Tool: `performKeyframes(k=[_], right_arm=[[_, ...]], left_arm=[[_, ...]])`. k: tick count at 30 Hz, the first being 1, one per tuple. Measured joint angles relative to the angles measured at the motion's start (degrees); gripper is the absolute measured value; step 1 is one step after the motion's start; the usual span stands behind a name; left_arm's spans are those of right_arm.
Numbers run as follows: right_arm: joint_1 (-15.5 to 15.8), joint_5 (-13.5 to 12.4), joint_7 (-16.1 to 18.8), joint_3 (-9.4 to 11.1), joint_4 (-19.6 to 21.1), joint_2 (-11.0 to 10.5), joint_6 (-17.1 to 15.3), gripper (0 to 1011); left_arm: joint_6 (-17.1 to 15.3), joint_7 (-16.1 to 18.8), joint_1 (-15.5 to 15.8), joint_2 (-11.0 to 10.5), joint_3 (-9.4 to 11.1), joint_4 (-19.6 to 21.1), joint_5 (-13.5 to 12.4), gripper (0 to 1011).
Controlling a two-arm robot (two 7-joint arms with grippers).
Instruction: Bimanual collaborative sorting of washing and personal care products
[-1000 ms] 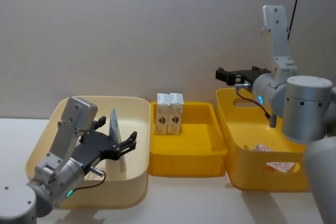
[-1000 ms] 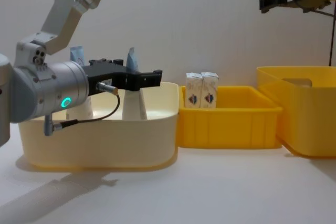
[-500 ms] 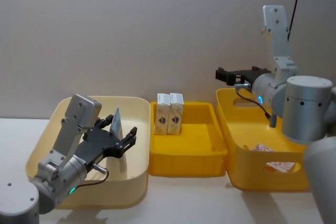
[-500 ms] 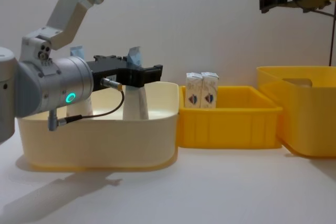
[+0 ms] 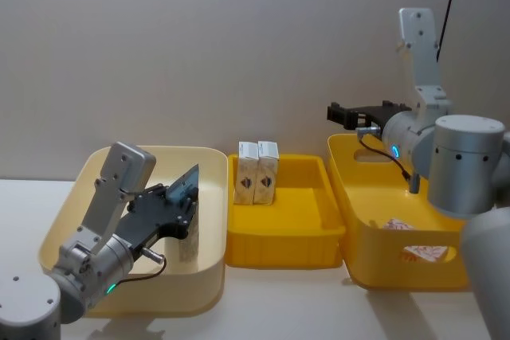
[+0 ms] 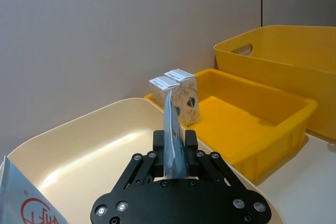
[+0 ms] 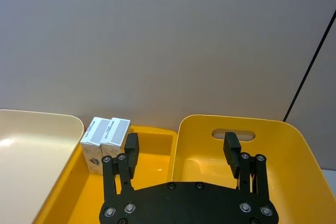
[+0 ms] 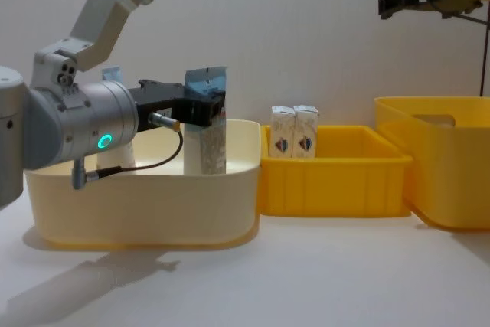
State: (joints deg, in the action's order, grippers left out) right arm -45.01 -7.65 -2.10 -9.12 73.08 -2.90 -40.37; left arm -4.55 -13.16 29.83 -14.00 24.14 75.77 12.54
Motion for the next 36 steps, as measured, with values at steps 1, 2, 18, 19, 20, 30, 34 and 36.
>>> performKeyframes(k=[1, 2, 18, 19, 20, 30, 34, 36], right_arm=[[0.0, 0.0, 0.0, 0.0, 0.0, 0.0, 0.0, 1001], [0.0, 0.0, 0.0, 0.0, 0.0, 0.0, 0.0, 1001], [0.0, 0.0, 0.0, 0.0, 0.0, 0.0, 0.0, 1001], [0.0, 0.0, 0.0, 0.0, 0.0, 0.0, 0.0, 1001], [0.0, 0.0, 0.0, 0.0, 0.0, 0.0, 0.0, 1001], [0.0, 0.0, 0.0, 0.0, 0.0, 0.0, 0.0, 1001], [0.0, 0.0, 0.0, 0.0, 0.0, 0.0, 0.0, 1001], [0.0, 0.0, 0.0, 0.0, 0.0, 0.0, 0.0, 1001]], left_arm=[[0.0, -0.02, 0.01, 0.01, 0.01, 0.0, -0.01, 246], [0.0, -0.03, 0.01, 0.01, 0.01, 0.0, -0.02, 225], [0.0, -0.06, 0.09, 0.06, 0.03, 0.01, -0.08, 125], [0.0, -0.06, 0.09, 0.06, 0.02, 0.0, -0.08, 125], [0.0, -0.06, 0.09, 0.06, 0.03, 0.01, -0.08, 125], [0.02, -0.08, 0.12, 0.08, 0.01, 0.01, -0.13, 125], [0.13, -0.16, 0.29, 0.07, -0.03, 0.11, -0.36, 125], [0.26, -0.21, 0.37, 0.07, -0.07, 0.24, -0.45, 124]])
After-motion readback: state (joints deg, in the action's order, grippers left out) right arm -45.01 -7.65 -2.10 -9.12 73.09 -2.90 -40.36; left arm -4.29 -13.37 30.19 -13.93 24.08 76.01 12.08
